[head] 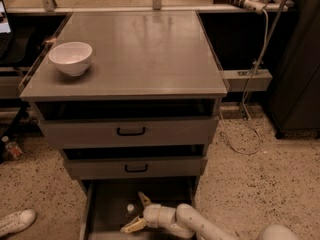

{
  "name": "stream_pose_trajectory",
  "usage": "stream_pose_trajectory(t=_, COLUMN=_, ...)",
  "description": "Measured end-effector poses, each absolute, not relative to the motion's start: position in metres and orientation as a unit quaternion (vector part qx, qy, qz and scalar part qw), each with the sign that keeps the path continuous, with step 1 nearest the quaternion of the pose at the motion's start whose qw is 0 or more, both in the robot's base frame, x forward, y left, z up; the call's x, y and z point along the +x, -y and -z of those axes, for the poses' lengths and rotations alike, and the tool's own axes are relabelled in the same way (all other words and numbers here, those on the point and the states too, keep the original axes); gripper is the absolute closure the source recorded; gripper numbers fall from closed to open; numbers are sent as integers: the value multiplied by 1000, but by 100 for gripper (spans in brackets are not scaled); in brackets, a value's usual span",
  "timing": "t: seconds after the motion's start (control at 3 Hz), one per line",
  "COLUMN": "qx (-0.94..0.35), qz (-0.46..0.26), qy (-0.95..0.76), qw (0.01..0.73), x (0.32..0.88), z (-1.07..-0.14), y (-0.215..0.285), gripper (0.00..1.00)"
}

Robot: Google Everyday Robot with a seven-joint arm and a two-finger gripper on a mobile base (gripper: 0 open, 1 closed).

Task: Pick water bottle from bottom drawer and place on counter

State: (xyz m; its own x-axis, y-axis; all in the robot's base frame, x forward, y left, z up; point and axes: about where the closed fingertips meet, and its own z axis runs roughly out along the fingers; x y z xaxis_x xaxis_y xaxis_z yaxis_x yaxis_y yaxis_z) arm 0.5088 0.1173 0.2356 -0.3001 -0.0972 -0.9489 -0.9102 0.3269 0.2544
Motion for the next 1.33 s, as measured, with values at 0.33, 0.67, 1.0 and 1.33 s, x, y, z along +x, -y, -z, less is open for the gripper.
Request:
stream_pose_trajectory(t=0.33, qx=-377, qz=-446, qy=-672, qw=456, x=512, z=-233, y=-122, gripper=0)
stream_pose_trajectory(t=0.67, qx=-377, qz=-446, qy=-672, qw=456, x=513, z=-233, y=-122, gripper=19)
stream_pose_trajectory(t=1.0, qx=-377, qz=-446, qy=-672, qw=456, x=513, z=-233, y=-122, gripper=42)
stream_pose_trajectory(t=1.33, qx=-377, qz=-446, qy=-672, qw=456, x=512, z=-233, y=-122, gripper=65)
